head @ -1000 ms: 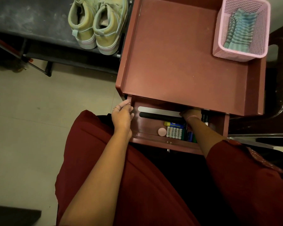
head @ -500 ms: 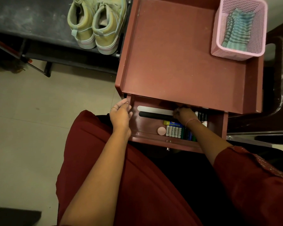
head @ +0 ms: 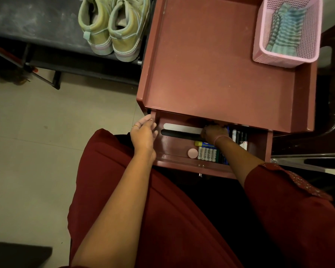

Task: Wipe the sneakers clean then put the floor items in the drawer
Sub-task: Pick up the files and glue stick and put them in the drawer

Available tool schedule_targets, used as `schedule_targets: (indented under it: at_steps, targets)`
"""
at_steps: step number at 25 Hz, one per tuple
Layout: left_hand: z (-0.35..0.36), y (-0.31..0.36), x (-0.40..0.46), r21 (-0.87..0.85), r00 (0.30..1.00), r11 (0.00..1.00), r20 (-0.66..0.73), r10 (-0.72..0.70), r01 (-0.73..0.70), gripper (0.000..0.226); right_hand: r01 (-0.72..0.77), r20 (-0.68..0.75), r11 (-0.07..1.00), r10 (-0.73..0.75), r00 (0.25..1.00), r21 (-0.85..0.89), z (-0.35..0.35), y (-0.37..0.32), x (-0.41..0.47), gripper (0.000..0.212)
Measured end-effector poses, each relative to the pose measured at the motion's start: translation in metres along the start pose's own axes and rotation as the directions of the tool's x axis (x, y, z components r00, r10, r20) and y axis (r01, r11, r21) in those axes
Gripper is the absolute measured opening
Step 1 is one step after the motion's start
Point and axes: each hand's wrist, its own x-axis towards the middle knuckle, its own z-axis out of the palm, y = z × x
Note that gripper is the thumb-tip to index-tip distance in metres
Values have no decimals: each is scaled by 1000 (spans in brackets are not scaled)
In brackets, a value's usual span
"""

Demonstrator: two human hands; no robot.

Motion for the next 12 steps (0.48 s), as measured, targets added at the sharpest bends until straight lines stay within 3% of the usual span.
schedule_targets:
  at_steps: [8,12]
  targets:
    - [0,0,1,-4,1000,1000,2,-1,1,18,-1,-177,999,-8,984,-53,5,-2,-3,23]
    - [-5,1,5,-28,1000,1000,-2,3,-3,18,-49,-116,972,77,990,228,2,10,-16,24]
